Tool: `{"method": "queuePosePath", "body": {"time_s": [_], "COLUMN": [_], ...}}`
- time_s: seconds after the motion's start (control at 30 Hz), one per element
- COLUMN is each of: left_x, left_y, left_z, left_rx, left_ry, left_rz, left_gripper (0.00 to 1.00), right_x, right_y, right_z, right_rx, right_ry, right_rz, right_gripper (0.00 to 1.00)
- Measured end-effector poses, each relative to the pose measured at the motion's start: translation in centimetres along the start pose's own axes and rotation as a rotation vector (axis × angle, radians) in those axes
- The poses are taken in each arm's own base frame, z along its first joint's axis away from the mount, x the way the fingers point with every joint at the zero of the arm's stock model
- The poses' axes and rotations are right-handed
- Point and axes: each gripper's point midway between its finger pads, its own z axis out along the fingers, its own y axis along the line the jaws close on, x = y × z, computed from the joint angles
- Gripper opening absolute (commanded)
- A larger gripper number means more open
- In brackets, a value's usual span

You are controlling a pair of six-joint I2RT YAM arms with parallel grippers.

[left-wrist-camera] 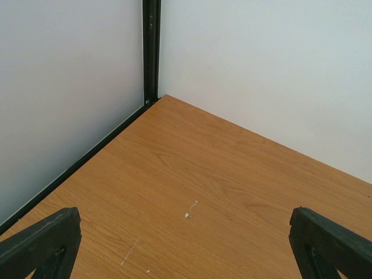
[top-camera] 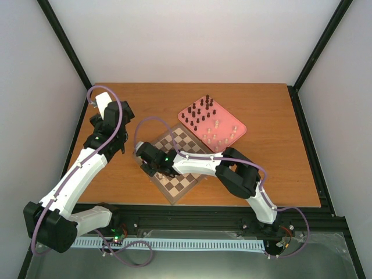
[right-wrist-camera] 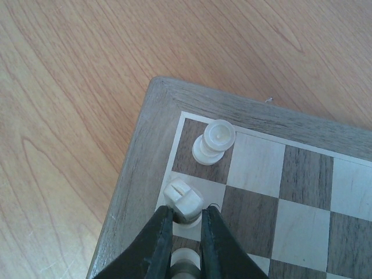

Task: Set up the chess pieces on the board
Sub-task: Place the chess piece on the chessboard.

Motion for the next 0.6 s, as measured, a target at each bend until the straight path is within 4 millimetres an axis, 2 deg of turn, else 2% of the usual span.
{"method": "queuePosePath", "body": {"time_s": [0.33,0.47,0.6], "left_x": [0.00,0.00,0.00], "left_y": [0.00,0.00,0.00], "left_z": [0.00,0.00,0.00], "left_rx": [0.000,0.000,0.000], "left_ry": [0.000,0.000,0.000], "left_rz": [0.000,0.000,0.000], "left_gripper": [1.00,1.00,1.00], "right_x": [0.00,0.09,0.86], "right_y": [0.01,0.06,0.17], "right_z": [0.00,0.01,0.23], "right_rx": [0.000,-0.003,-0.009], "right_ry": [0.000,0.002,0.017], "right_rz": [0.000,-0.001,-0.004], "right_gripper": [0.18,0.27,0.31]}}
